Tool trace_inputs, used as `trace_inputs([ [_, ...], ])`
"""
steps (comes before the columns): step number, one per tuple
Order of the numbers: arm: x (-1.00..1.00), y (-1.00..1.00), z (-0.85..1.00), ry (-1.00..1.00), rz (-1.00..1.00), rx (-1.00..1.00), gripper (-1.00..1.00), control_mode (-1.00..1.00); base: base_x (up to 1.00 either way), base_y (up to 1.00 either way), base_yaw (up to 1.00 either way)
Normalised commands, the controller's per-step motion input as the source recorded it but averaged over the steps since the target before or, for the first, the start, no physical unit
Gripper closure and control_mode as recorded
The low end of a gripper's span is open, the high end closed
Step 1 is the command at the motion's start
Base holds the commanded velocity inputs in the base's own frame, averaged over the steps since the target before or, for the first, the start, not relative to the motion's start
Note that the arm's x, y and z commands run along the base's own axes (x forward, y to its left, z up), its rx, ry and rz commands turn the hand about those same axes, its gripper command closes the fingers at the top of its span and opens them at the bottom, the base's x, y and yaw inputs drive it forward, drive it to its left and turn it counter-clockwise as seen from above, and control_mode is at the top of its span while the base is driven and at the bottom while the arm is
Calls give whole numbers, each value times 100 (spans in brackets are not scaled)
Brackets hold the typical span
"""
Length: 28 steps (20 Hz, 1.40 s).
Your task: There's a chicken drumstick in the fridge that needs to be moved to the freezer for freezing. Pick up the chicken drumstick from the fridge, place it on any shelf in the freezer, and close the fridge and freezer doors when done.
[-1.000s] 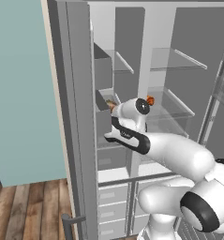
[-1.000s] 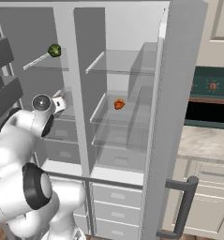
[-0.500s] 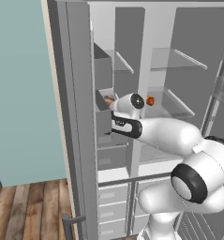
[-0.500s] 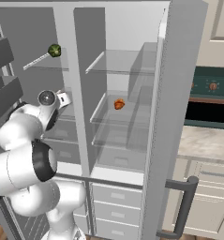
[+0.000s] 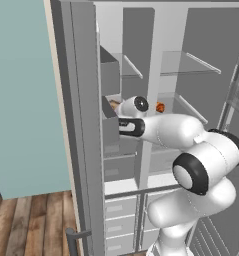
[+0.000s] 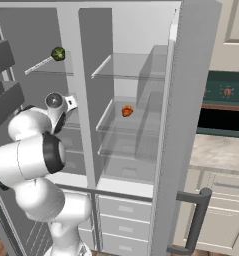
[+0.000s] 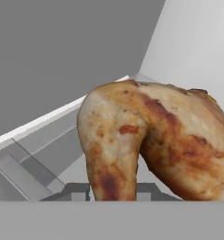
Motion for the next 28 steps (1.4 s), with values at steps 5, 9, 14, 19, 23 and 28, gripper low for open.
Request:
trace_inputs([
  [5, 34, 0, -7, 0, 0, -3, 100, -100, 0, 0, 0],
  [9, 31, 4, -10, -2, 0, -3, 100, -100, 0, 0, 0],
  [14, 30, 4, -22, -1, 0, -1, 100, -100, 0, 0, 0],
  [19, 33, 6, -11, 0, -2, -4, 100, -100, 0, 0, 0],
  [23, 32, 1, -1, 0, -5, -5, 100, -100, 0, 0, 0],
  [28, 31, 8, 0, 0, -7, -7, 100, -100, 0, 0, 0],
])
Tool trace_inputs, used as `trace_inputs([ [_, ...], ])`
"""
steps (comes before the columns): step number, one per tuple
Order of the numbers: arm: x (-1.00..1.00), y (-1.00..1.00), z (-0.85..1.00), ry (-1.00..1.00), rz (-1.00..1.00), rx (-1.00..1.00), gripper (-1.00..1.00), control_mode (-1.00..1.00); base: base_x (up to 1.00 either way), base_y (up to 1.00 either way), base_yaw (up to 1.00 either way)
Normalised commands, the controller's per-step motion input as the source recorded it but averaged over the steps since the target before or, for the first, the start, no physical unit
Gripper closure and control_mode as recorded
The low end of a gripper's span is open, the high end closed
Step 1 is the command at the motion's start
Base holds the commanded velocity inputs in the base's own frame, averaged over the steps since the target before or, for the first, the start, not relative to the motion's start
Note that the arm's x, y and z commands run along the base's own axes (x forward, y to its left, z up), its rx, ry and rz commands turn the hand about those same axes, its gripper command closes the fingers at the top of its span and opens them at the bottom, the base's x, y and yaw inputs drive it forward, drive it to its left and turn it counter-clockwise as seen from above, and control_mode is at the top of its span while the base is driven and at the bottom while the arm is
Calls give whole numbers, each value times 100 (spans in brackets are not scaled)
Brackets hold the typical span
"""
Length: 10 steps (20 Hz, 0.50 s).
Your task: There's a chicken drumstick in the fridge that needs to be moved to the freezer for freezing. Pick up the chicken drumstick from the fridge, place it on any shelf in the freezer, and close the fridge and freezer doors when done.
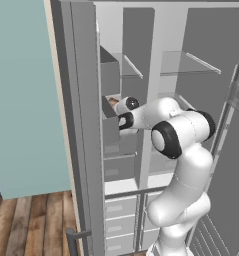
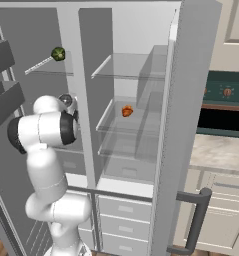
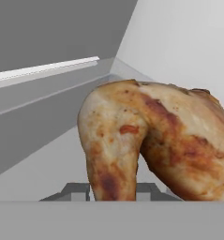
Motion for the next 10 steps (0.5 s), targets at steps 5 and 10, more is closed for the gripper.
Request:
trace_inputs([
  [5, 26, 15, 0, 0, -6, -5, 100, -100, 0, 0, 0],
  [10, 20, 18, -3, 0, -3, -2, 100, -100, 0, 0, 0],
])
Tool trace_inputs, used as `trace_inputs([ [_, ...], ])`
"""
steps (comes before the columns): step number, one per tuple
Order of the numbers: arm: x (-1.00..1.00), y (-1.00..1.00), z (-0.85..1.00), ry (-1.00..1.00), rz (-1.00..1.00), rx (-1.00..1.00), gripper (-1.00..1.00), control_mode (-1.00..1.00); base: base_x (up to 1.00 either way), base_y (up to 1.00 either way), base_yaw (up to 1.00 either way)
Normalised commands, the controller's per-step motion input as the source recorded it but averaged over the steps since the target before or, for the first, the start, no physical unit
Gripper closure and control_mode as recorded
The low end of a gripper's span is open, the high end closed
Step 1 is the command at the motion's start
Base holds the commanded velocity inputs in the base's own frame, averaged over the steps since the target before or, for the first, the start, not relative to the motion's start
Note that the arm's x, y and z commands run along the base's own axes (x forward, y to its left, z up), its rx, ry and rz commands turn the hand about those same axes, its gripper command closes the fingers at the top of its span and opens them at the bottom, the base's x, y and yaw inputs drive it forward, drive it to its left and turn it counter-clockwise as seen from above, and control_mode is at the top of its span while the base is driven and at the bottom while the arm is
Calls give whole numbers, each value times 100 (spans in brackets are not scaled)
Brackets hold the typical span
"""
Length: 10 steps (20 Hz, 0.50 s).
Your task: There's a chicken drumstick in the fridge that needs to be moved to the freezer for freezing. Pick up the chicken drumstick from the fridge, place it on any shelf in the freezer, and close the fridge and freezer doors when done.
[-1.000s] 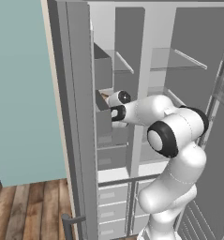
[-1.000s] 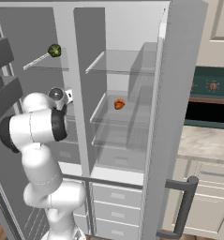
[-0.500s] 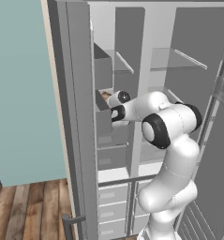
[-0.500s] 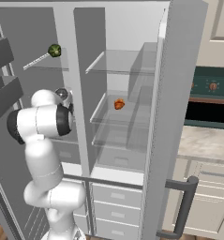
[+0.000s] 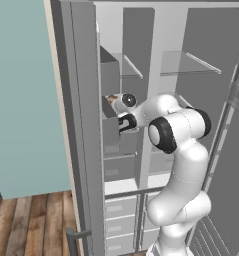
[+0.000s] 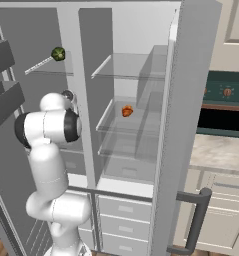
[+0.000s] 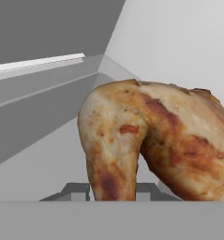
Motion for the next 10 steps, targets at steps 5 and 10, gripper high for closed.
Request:
trace_inputs([
  [5, 15, 24, -3, 0, -2, -2, 100, -100, 0, 0, 0],
  [10, 14, 14, -9, 0, 0, -2, 100, -100, 0, 0, 0],
])
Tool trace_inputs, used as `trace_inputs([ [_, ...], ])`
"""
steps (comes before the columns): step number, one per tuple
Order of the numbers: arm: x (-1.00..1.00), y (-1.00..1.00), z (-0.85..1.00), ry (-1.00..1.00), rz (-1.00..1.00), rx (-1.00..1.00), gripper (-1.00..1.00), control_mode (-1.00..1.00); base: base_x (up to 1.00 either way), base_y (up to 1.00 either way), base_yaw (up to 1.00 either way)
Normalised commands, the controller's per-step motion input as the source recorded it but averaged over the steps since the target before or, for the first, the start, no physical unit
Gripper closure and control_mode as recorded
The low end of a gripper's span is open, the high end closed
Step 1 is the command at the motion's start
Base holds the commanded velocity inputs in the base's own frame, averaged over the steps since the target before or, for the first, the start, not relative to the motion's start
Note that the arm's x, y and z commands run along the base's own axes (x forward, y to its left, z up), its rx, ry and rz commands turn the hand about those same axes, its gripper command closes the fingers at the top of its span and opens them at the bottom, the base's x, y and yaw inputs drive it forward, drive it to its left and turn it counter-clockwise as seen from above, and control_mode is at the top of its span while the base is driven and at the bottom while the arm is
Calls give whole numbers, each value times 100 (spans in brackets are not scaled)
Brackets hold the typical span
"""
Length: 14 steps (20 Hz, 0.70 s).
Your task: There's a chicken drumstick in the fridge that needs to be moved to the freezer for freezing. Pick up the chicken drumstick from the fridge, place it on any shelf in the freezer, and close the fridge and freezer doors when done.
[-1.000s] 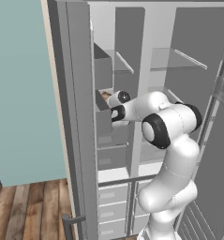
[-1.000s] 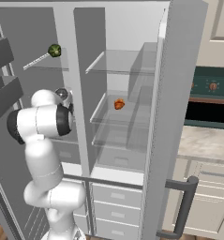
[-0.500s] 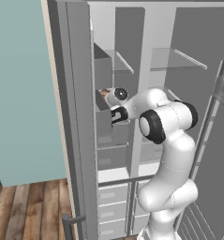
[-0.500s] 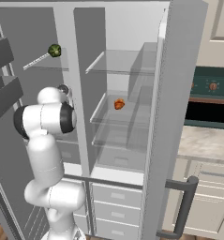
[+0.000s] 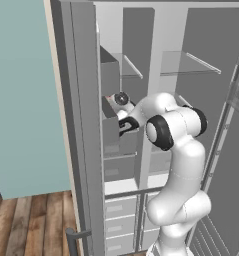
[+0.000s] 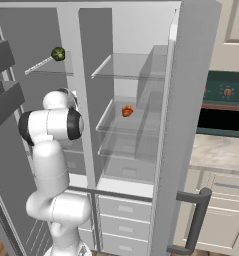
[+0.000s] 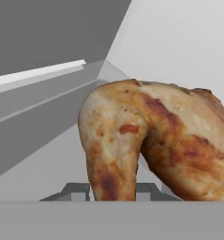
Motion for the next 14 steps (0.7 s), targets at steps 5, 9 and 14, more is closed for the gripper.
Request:
trace_inputs([
  [5, 0, 2, -27, 0, -2, 0, 100, -100, 0, 0, 0],
  [9, 0, 6, -27, 0, -1, 0, 100, -100, 0, 0, 0],
  [14, 0, 5, -18, 0, 0, 0, 100, -100, 0, 0, 0],
])
